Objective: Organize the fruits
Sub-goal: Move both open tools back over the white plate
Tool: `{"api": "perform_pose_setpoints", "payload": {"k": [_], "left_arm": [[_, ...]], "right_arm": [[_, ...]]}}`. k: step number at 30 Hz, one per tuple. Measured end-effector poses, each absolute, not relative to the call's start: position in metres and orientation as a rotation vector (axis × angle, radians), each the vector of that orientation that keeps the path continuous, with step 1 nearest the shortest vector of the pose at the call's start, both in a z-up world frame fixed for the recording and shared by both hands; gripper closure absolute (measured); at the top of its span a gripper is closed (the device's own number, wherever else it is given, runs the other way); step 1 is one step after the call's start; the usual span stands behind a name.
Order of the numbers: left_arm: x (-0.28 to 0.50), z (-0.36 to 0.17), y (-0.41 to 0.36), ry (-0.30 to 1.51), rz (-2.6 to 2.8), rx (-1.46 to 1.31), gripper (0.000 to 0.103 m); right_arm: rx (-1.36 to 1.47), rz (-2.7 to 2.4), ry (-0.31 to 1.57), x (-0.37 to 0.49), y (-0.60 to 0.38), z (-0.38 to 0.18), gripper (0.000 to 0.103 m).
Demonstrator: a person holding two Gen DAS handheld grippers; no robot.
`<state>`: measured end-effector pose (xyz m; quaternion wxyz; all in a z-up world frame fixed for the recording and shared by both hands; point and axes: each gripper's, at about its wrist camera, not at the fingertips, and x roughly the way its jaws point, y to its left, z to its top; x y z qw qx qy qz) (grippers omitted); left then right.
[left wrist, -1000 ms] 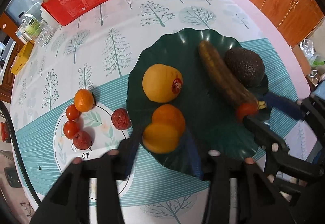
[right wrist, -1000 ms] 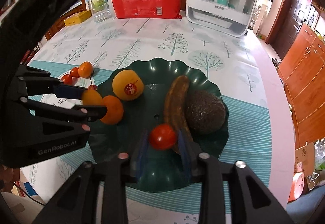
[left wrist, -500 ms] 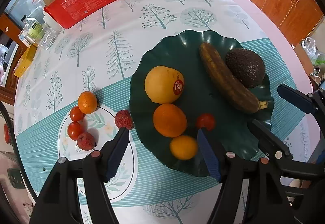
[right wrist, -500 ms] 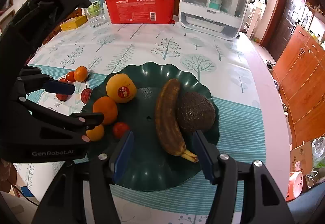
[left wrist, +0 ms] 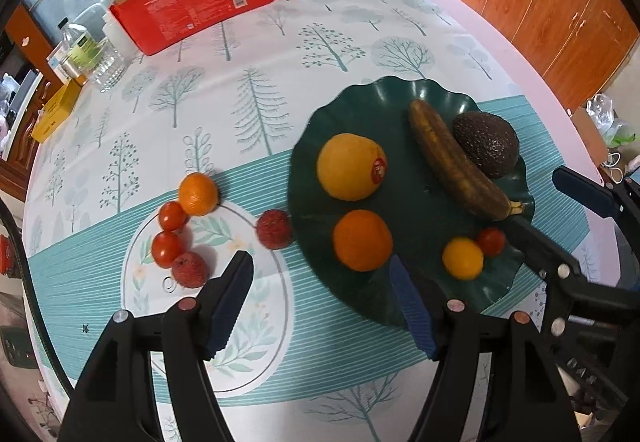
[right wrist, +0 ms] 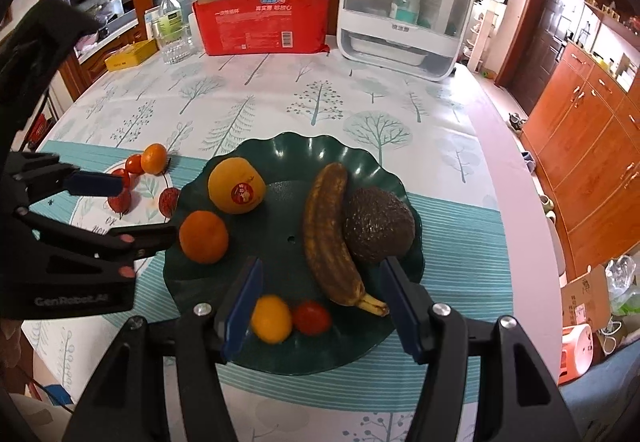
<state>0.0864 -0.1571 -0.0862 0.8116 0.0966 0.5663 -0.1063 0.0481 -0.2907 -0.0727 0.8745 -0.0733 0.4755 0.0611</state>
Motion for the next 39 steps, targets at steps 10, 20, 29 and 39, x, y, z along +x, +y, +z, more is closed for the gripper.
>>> {"api": "perform_pose_setpoints", "payload": {"k": [10, 20, 29, 39], "left_arm": [[0.07, -0.067, -0.123, 1.122, -0.268, 0.208, 0.025], [0.065, -0.046, -0.061, 1.054, -0.274, 0.145, 0.024], [0.093, -0.025, 0.005, 0.989, -0.216, 0.123, 0.019], [0.129, -0.077, 0.044, 1.04, -0.217, 0.125, 0.018]], "right_arm": [[-0.093, 0.044, 0.975, 0.035, -0.281, -0.063, 0.042], [-0.029, 0.043, 1.01, 0.034, -0.242, -0.063, 0.042], [-0.058, 0.118, 0.969, 0.062, -0.169, -0.043, 0.042], [-0.049, 0.178, 1.029, 0.132, -0.117, -0.068, 0.042]]}}
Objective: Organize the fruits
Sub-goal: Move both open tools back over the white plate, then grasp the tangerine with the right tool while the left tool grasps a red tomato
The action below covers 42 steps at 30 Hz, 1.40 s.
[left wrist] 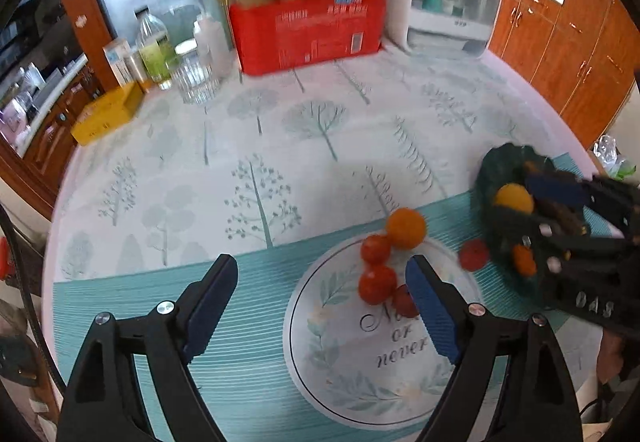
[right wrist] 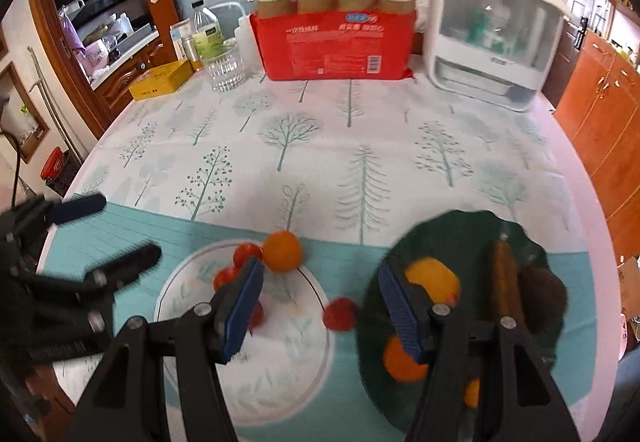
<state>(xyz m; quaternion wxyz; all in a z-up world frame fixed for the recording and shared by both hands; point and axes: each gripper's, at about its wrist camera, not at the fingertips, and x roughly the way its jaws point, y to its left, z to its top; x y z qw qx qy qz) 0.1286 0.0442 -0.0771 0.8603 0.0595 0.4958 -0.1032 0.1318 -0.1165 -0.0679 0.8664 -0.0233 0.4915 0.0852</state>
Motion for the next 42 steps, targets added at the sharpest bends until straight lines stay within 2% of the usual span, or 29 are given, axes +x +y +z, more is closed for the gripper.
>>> {"api": "perform_pose_setpoints", "payload": {"k": [2, 6, 15, 18, 27, 33, 36, 38, 39, 42], "left_arm": [[0.134, -0.095, 0.047, 1.082, -0.231, 0.101, 0.018], [0.141, -0.131, 0.051, 1.159, -0.244, 0.039, 0.018], [0.145, -0.15, 0.055, 1.19, -0.24, -0.018, 0.018], [0.147, -0.151, 0.054, 1.196, -0.241, -0.032, 0.018], [0.153, -0.161, 0.034, 1.239, -0.282, -0.043, 0.018], [0.163, -0.171, 0.022, 1.293, -0.293, -0.092, 0.031], [0.167, -0.173, 0.018, 1.298, -0.284, -0.094, 0.049], [0.168, -0.173, 0.014, 1.303, -0.295, -0.091, 0.066], [0.168, -0.173, 0.012, 1.31, -0.302, -0.096, 0.07], [0.166, -0.173, 0.008, 1.306, -0.287, -0.082, 0.07]], "right_arm": [[-0.047, 0.19, 1.062, 0.145, -0.11, -0.083, 0.044], [-0.021, 0.232, 1.149, 0.167, -0.101, -0.113, 0.054], [0.091, 0.307, 1.273, 0.19, -0.096, -0.157, 0.059], [0.146, 0.34, 1.281, 0.194, -0.1, -0.16, 0.064], [0.128, 0.342, 1.245, 0.186, -0.108, -0.149, 0.066], [0.144, 0.313, 1.182, 0.181, -0.124, -0.128, 0.066], [0.151, 0.312, 1.166, 0.177, -0.131, -0.121, 0.066], [0.155, 0.309, 1.164, 0.175, -0.135, -0.119, 0.066], [0.158, 0.308, 1.163, 0.173, -0.137, -0.119, 0.066], [0.155, 0.304, 1.159, 0.169, -0.14, -0.118, 0.066]]}}
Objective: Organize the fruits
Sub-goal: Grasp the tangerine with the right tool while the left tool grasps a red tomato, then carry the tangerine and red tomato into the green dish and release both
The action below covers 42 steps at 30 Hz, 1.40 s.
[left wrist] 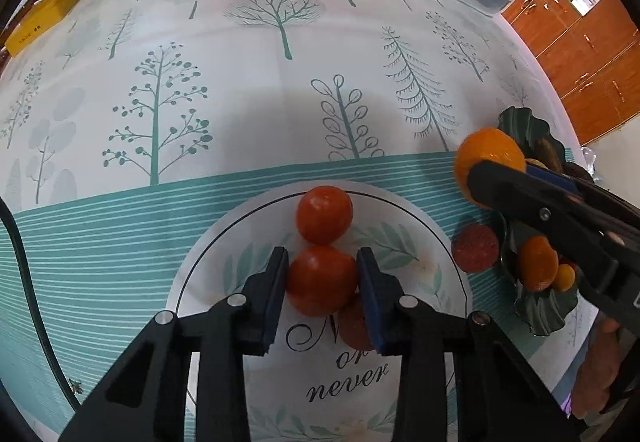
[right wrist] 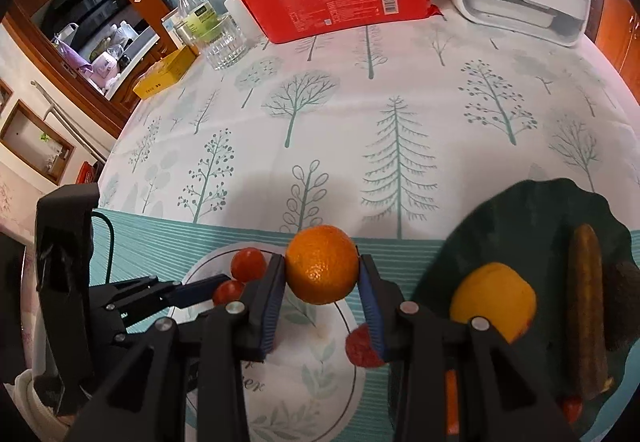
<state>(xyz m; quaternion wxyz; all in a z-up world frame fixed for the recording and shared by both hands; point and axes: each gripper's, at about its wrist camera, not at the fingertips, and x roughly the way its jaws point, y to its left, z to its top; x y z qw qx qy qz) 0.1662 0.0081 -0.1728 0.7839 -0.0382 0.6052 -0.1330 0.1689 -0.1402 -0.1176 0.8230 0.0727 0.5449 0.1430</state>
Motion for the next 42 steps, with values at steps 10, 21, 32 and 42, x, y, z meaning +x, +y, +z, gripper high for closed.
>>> {"api": "perform_pose_setpoints", "payload": {"k": [10, 21, 32, 42], "left_arm": [[0.152, -0.16, 0.016, 1.282, -0.231, -0.089, 0.071], [0.107, -0.11, 0.018, 1.212, -0.237, -0.053, 0.071], [0.08, -0.052, -0.029, 1.143, -0.297, 0.007, 0.071], [0.087, -0.011, -0.103, 1.067, -0.353, 0.069, 0.071]], "right_arm": [[0.152, 0.327, 1.167, 0.143, -0.144, -0.116, 0.066], [0.156, 0.367, 1.181, 0.098, -0.145, -0.106, 0.066], [0.139, 0.359, 1.095, 0.059, -0.176, -0.053, 0.066], [0.136, 0.269, 0.987, 0.051, -0.251, -0.01, 0.066]]}}
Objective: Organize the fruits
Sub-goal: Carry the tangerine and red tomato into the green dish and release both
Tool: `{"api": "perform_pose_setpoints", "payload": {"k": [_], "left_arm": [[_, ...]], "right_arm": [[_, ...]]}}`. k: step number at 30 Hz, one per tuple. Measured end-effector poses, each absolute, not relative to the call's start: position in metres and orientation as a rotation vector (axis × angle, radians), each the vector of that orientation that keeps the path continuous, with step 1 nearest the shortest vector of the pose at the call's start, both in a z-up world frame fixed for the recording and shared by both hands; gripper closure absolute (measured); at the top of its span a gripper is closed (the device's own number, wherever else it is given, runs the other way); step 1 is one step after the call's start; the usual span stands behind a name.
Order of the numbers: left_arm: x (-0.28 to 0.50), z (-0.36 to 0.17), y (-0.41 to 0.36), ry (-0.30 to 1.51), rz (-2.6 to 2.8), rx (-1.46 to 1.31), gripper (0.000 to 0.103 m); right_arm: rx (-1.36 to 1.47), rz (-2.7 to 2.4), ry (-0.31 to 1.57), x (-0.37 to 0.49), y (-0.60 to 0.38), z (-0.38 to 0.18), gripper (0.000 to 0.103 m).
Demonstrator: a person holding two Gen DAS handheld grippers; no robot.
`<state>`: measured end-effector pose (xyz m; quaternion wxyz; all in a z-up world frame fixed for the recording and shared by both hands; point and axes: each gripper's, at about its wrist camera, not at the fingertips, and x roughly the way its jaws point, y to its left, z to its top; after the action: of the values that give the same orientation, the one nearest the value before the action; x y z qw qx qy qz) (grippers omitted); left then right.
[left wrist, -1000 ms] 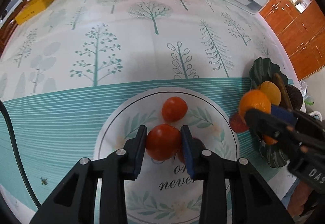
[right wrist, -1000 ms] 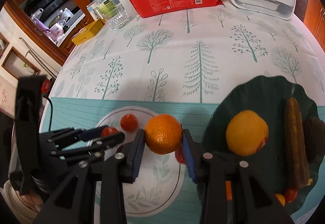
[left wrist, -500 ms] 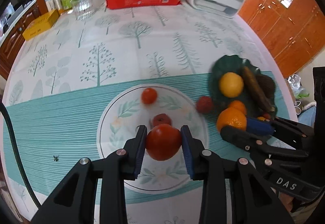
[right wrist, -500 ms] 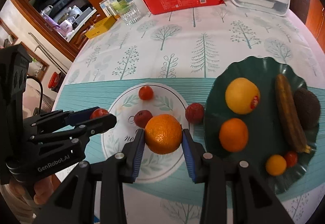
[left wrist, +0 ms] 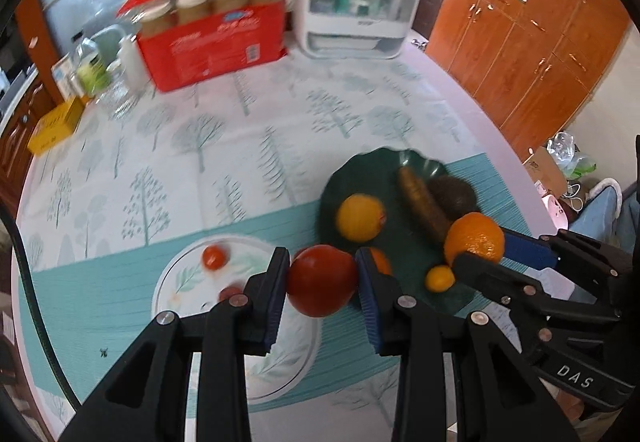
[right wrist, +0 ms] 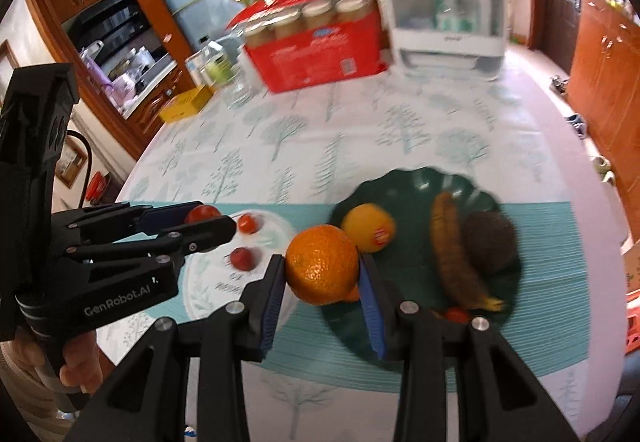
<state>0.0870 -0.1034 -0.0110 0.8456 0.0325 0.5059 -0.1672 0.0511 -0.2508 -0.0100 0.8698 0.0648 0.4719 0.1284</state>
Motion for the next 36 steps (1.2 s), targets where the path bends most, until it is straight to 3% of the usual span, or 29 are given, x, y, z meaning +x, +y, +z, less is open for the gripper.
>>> {"api": "perform_pose_setpoints", "payload": {"k": [8, 17, 36], "left_arm": [[0.106, -0.008, -0.163, 1.046, -0.373, 0.084, 0.07], [0.126, -0.043, -0.214, 1.119, -0.368, 0.141, 0.07], [0.137, -0.078, -0.221, 1.182, -0.32, 0.18, 0.07]], "right_arm": [[0.144, 0.198, 1.002, 0.05, -0.316, -0.019, 0.066], [0.155, 0.225, 1.079, 0.056, -0.34, -0.052, 0.066], [0.114, 0.298, 1.179, 0.075, -0.327, -0.088, 0.066]]}}
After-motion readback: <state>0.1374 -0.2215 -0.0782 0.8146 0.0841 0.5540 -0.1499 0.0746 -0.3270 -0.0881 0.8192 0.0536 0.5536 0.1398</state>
